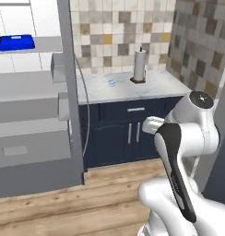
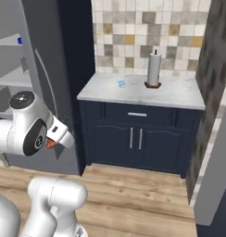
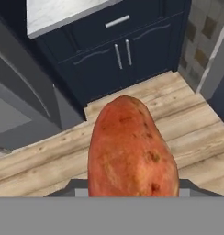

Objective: Place the tomato and sweet potato inside the fridge drawer. Close the drawer after placing the vegetables.

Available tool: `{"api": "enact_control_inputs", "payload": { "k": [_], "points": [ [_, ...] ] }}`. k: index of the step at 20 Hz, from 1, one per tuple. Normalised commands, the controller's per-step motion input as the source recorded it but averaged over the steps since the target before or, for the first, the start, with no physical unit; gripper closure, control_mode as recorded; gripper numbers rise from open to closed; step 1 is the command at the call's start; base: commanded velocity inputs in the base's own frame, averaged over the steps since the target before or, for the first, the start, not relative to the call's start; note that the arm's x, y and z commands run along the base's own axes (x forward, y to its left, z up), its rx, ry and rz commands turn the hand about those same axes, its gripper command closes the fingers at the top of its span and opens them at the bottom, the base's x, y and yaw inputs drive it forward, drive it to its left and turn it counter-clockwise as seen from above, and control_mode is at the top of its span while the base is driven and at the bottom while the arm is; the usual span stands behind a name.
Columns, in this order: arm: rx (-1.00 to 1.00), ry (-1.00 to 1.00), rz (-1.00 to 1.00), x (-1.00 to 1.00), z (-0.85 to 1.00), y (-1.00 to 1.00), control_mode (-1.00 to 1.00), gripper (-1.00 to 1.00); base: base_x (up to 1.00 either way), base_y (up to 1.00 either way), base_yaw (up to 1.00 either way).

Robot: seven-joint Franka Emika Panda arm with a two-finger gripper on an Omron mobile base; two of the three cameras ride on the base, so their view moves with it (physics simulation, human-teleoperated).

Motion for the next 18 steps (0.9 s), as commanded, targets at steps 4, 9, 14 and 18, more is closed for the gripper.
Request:
{"api": "enact_control_inputs", "payload": {
  "k": [4,9,14,18],
  "points": [
    [0.00,0.00,0.00,0.00,0.00,0.00,1.00,1.00,-0.21,0.76,0.28],
    [0.00,0.00,0.00,0.00,0.00,0.00,1.00,1.00,-0.13,0.75,0.30],
    [0.00,0.00,0.00,0.00,0.00,0.00,1.00,1.00,0.02,0.79,0.27],
    [0.00,0.00,0.00,0.00,0.00,0.00,1.00,1.00,0.34,0.76,0.12]
  ]
}}
